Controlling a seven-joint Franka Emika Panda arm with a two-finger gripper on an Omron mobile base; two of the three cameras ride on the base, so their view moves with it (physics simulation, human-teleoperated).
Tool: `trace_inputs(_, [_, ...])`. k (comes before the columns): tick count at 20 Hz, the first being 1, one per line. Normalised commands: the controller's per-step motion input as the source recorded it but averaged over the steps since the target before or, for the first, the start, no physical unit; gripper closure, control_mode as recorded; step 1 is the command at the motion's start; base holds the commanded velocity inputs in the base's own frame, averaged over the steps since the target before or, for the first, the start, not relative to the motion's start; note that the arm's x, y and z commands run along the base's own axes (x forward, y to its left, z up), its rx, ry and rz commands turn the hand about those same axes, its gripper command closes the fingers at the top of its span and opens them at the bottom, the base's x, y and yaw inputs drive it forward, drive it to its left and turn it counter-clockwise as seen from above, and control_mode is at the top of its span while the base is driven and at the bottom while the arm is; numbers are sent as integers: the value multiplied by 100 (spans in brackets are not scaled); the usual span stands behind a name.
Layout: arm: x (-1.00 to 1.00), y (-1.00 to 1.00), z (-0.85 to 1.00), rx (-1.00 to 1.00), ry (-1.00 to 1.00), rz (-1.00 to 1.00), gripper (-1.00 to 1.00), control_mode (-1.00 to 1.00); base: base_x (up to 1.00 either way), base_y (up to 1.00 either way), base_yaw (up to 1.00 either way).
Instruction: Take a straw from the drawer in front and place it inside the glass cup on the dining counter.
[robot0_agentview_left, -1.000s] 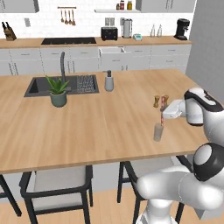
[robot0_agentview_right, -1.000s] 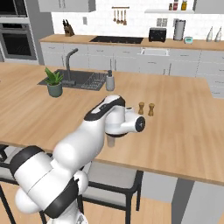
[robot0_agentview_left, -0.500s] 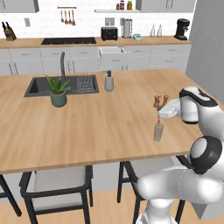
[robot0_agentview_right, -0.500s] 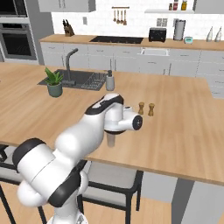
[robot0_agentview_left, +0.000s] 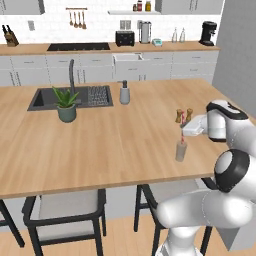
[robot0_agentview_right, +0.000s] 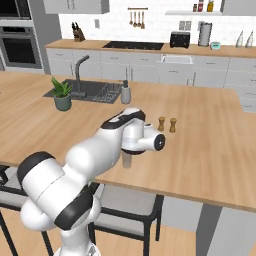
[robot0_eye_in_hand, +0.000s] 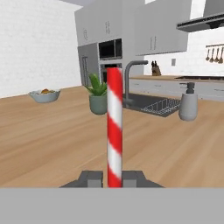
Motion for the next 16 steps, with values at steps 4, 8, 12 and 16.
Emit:
trace_inputs(4, [4,-3,-9,0,0,0,100,-100,0,0,0])
trace_inputs(8, [8,0,-11,0,0,0,100,-100,0,0,0])
trace_inputs(12, [12,0,-8,0,0,0,100,-100,0,0,0])
trace_inputs(16, [10,0,-11,0,0,0,100,-100,0,0,0])
